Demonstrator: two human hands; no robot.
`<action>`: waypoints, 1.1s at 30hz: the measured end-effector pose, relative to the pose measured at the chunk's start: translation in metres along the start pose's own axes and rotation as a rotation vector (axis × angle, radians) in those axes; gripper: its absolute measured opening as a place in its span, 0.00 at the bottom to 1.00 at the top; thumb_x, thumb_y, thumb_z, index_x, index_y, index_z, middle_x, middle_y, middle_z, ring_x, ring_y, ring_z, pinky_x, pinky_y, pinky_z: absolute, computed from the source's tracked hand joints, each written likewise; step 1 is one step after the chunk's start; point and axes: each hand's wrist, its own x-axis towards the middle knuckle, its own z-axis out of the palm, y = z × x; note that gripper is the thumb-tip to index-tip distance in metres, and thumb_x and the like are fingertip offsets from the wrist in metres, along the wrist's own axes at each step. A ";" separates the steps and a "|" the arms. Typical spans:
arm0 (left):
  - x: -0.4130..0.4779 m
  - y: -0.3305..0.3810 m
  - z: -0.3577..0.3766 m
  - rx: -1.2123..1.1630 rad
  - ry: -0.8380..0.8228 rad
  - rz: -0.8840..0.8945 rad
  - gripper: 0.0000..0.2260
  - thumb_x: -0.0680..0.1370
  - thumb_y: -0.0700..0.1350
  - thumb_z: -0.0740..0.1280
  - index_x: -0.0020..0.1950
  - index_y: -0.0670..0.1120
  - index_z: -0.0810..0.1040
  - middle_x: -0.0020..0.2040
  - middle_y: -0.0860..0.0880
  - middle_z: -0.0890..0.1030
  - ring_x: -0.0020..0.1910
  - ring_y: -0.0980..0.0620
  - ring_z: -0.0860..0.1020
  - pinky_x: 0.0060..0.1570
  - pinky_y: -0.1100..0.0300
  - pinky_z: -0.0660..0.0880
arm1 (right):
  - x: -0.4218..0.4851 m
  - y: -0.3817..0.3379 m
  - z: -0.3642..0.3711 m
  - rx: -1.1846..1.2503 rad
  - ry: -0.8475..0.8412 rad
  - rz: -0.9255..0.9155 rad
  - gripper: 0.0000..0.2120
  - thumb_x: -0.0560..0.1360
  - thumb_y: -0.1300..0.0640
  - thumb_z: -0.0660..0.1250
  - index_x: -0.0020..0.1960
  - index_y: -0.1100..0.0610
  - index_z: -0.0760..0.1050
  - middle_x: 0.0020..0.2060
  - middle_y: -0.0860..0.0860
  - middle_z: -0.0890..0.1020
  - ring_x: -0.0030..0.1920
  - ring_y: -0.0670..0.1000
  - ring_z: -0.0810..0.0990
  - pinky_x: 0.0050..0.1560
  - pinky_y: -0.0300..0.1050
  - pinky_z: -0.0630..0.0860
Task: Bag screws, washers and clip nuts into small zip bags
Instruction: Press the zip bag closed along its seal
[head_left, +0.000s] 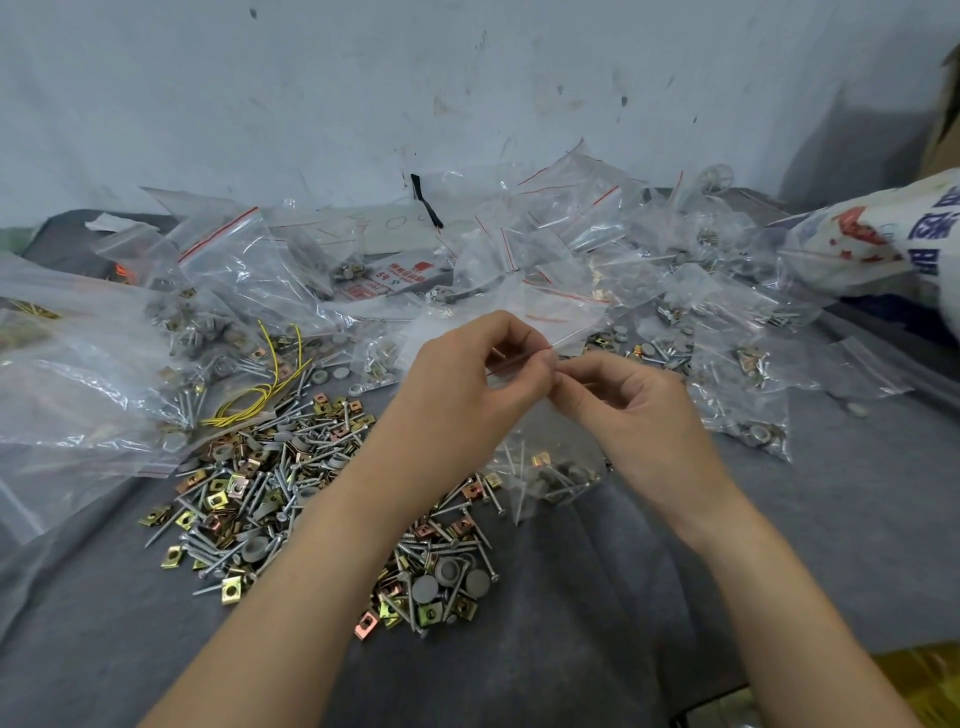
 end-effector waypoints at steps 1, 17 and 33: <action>0.000 -0.001 -0.001 -0.007 -0.004 -0.017 0.02 0.78 0.48 0.69 0.45 0.55 0.79 0.41 0.60 0.82 0.45 0.63 0.80 0.46 0.70 0.74 | 0.000 0.000 -0.001 0.005 0.009 0.000 0.06 0.72 0.52 0.72 0.47 0.52 0.84 0.42 0.48 0.87 0.44 0.43 0.83 0.49 0.34 0.77; 0.000 0.001 -0.001 0.036 -0.016 -0.027 0.04 0.78 0.51 0.68 0.43 0.56 0.78 0.38 0.64 0.81 0.39 0.65 0.79 0.40 0.73 0.71 | 0.002 0.002 0.013 0.012 0.158 -0.109 0.05 0.80 0.56 0.69 0.46 0.51 0.81 0.37 0.47 0.83 0.39 0.45 0.81 0.46 0.37 0.77; -0.004 0.008 -0.016 0.023 -0.004 -0.062 0.04 0.79 0.49 0.68 0.44 0.54 0.80 0.38 0.63 0.80 0.36 0.66 0.76 0.42 0.69 0.73 | 0.010 -0.007 0.005 0.096 0.447 -0.156 0.08 0.78 0.54 0.69 0.41 0.49 0.80 0.35 0.44 0.82 0.38 0.43 0.78 0.42 0.35 0.75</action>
